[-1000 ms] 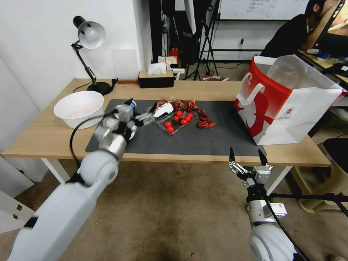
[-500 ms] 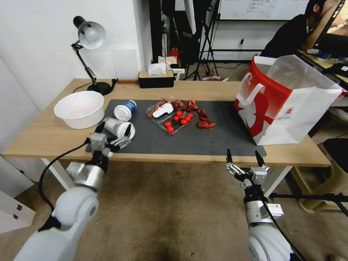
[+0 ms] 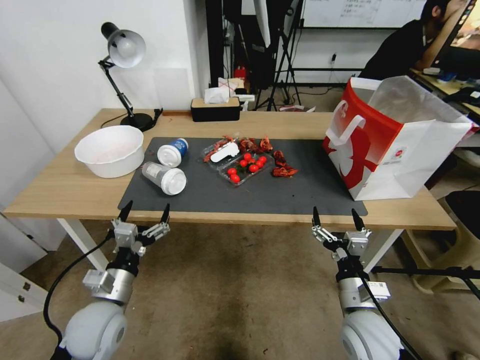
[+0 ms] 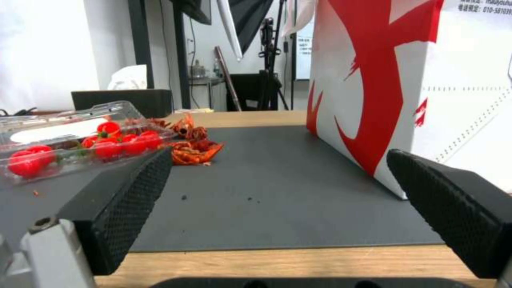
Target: Pick up the trash from the table and place it into the takeout bag.
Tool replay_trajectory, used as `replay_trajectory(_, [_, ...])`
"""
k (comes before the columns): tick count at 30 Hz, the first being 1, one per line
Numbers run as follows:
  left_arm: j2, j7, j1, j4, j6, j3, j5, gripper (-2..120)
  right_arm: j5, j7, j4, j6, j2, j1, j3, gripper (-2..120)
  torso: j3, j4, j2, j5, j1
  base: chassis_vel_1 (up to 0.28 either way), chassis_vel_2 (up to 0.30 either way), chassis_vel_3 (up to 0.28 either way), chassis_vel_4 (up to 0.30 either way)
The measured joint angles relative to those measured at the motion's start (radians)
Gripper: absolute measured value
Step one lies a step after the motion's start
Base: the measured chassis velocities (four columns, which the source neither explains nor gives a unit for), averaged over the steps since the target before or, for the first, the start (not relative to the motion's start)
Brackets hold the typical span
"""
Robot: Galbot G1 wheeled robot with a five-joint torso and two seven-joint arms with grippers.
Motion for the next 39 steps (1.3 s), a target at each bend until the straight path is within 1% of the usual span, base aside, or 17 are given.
replay_trajectory(10, [-0.019, -0.001, 0.025, 0.017, -0.034, 0.010, 0.027, 100, -0.001, -0.001, 0.001, 0.000, 0.002, -0.001, -0.001, 100, 0.000, 0.0000, 0.000, 0.0000, 0.000, 0.000, 0.000, 0.000, 0.000])
replay_trajectory(20, [-0.007, -0.003, -0.001, 0.020, -0.024, 0.020, 0.028, 100, -0.003, -0.002, 0.003, 0.000, 0.003, -0.002, -0.003, 100, 0.000, 0.0000, 0.000, 0.0000, 0.000, 0.000, 0.000, 0.000, 0.000])
replay_trajectory(24, [0.007, -0.004, -0.026, 0.023, -0.001, 0.039, 0.027, 100, -0.003, -0.002, 0.004, 0.000, 0.004, 0.000, -0.005, 100, 0.000, 0.0001, 0.000, -0.0001, 0.000, 0.000, 0.000, 0.000, 0.000])
replay_trajectory(28, [0.046, -0.004, -0.087, 0.043, 0.032, 0.083, 0.017, 100, -0.005, -0.002, 0.006, -0.003, 0.006, 0.004, -0.008, 100, 0.000, 0.0000, 0.000, -0.0001, 0.000, 0.000, 0.000, 0.000, 0.000])
replay_trajectory(29, [0.046, -0.004, -0.087, 0.043, 0.032, 0.083, 0.017, 100, -0.005, -0.002, 0.006, -0.003, 0.006, 0.004, -0.008, 100, 0.000, 0.0000, 0.000, -0.0001, 0.000, 0.000, 0.000, 0.000, 0.000])
replay_trajectory(31, [0.067, -0.004, -0.123, 0.053, 0.054, 0.103, -0.001, 100, -0.006, -0.002, 0.009, -0.007, 0.008, 0.005, -0.010, 100, 0.000, 0.0000, 0.000, -0.0001, 0.000, 0.000, 0.000, 0.000, 0.000])
replay_trajectory(32, [0.067, -0.004, -0.123, 0.053, 0.054, 0.103, -0.001, 100, -0.006, -0.002, 0.009, -0.007, 0.008, 0.005, -0.010, 100, 0.000, 0.0000, 0.000, -0.0001, 0.000, 0.000, 0.000, 0.000, 0.000])
replay_trajectory(33, [0.083, -0.004, -0.149, 0.056, 0.076, 0.117, -0.019, 100, -0.007, -0.002, 0.011, -0.010, 0.010, 0.006, -0.012, 100, 0.000, -0.0001, 0.000, -0.0001, 0.000, 0.000, 0.000, 0.000, 0.000])
replay_trajectory(35, [0.103, -0.005, -0.181, 0.065, 0.098, 0.131, -0.037, 100, -0.007, -0.002, 0.014, -0.013, 0.014, 0.007, -0.013, 100, 0.000, 0.0000, 0.000, -0.0001, 0.000, 0.000, 0.000, 0.000, 0.000])
replay_trajectory(39, [0.121, -0.005, -0.210, 0.078, 0.109, 0.146, -0.057, 100, -0.008, -0.002, 0.015, -0.015, 0.017, 0.008, -0.013, 100, 0.000, 0.0000, 0.000, -0.0001, 0.000, 0.000, 0.000, 0.000, 0.000])
